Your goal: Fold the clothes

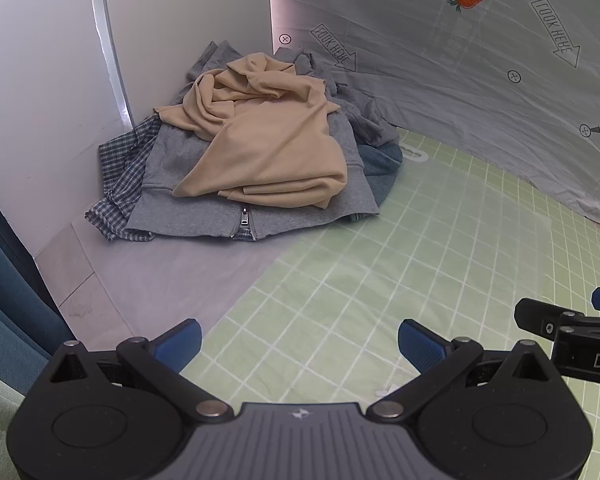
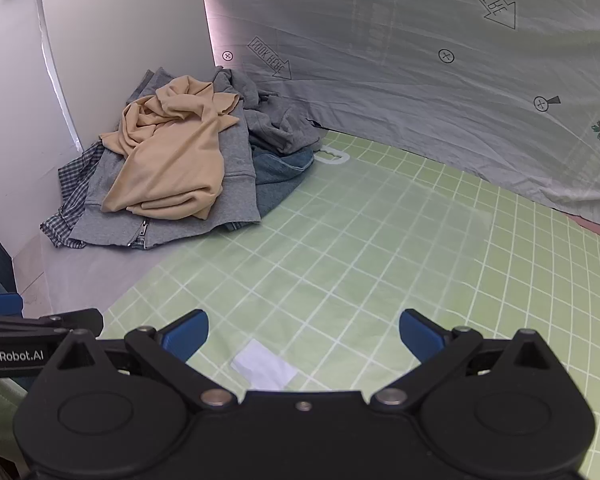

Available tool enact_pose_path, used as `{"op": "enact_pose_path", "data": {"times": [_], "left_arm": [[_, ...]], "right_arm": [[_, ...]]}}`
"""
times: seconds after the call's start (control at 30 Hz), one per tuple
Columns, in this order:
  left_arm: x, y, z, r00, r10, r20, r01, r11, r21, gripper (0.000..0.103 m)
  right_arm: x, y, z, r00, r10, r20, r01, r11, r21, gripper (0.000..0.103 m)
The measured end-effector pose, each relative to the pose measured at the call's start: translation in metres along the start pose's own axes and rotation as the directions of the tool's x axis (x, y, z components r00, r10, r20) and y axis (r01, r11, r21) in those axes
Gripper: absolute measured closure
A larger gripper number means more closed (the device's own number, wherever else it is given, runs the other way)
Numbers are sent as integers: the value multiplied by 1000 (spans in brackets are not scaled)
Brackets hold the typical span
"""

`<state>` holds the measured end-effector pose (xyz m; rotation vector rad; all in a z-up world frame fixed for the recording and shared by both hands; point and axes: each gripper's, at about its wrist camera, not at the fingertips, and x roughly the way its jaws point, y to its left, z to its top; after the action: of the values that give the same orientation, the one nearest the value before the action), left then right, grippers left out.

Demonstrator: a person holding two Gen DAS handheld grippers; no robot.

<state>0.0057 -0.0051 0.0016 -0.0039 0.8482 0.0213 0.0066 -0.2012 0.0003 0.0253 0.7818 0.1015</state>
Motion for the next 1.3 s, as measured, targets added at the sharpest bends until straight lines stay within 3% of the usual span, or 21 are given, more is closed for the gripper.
{"op": "enact_pose_path", "data": {"times": [0.9, 1.3], "left_arm": [[2, 2, 1, 1000, 13, -18, -14, 1000, -5, 0], [19, 21, -1, 995, 61, -85, -66, 996, -55, 0]], "right_arm": [[3, -1, 0, 1000, 5, -17, -5, 1000, 0, 0], [28, 7, 12, 999, 21, -47, -23, 999, -45, 0]]}}
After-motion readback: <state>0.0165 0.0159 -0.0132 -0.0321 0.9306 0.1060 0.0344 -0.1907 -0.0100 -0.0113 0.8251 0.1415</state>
